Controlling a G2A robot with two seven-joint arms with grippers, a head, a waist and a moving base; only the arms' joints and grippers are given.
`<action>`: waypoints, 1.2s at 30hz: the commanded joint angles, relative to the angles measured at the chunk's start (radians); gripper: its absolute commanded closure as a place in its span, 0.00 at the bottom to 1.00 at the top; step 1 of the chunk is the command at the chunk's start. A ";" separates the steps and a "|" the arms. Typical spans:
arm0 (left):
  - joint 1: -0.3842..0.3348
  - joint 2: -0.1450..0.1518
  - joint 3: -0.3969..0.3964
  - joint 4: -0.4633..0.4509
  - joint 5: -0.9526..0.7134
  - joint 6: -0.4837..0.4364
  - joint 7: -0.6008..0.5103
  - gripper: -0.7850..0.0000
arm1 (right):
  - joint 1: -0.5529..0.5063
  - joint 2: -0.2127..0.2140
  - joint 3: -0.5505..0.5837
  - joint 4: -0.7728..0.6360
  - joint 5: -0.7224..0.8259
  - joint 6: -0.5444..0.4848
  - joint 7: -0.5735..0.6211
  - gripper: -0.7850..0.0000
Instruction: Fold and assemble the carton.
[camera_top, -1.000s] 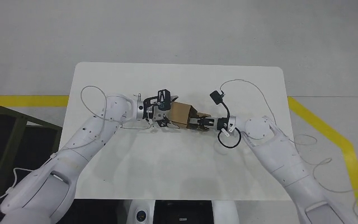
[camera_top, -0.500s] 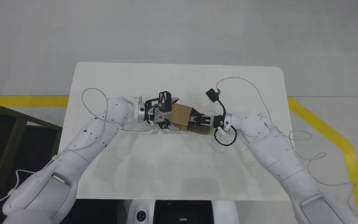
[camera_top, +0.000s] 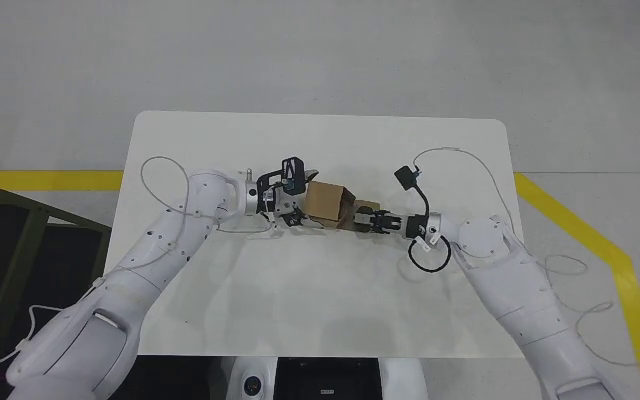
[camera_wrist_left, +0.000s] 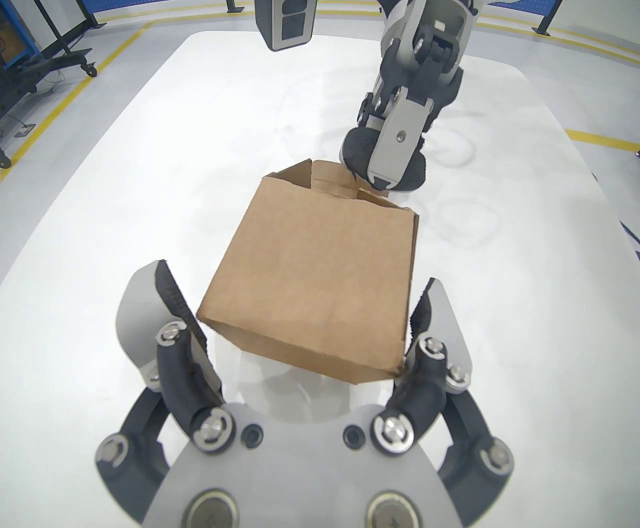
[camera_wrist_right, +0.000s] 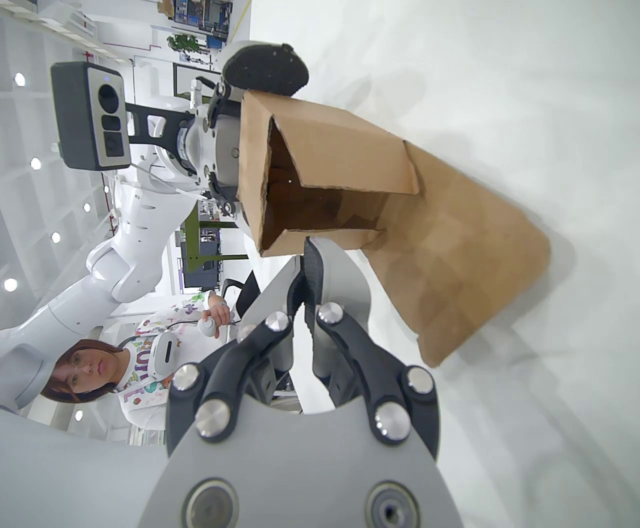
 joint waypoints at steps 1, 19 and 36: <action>0.002 -0.001 -0.002 -0.002 -0.002 -0.001 -0.004 0.00 | -0.015 0.006 0.026 -0.009 0.001 0.001 -0.004 1.00; 0.016 -0.010 -0.017 -0.020 -0.011 -0.007 -0.024 0.00 | 0.149 -0.047 -0.096 0.176 0.020 0.026 -0.012 1.00; 0.033 -0.013 -0.039 -0.036 -0.014 -0.010 -0.039 0.00 | 0.204 -0.104 -0.207 0.220 0.046 0.011 -0.042 1.00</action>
